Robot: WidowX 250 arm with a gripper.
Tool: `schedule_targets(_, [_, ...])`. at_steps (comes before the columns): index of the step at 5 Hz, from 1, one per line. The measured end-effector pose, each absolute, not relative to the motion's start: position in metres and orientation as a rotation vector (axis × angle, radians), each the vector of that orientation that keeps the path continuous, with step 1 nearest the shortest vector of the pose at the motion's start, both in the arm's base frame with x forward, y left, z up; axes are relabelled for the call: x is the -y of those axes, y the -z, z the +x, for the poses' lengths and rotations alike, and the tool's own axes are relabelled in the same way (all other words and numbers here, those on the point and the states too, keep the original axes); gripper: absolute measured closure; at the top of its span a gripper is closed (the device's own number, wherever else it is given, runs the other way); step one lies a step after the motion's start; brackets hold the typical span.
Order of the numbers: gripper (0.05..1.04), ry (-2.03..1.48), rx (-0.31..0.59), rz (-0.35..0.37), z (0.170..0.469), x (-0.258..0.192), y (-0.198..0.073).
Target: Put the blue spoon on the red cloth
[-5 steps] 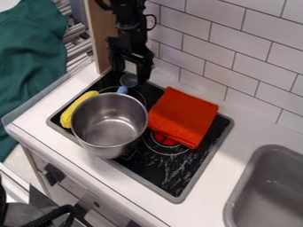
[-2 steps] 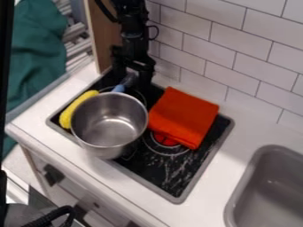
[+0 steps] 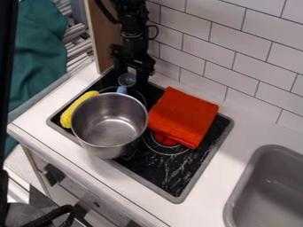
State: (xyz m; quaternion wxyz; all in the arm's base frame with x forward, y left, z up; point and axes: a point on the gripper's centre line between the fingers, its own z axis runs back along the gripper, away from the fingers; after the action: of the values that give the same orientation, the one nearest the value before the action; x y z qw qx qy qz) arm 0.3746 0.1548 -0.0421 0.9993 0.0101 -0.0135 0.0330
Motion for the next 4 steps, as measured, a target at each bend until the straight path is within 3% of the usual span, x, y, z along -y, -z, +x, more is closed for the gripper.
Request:
schedule_targets(2, [0.471, -0.031, 0.032, 0.001, 0.375, -0.140, 0.038])
schedule_targets(4, [0.471, 0.041, 0.189, 0.102, 0.401, -0.108, -0.038])
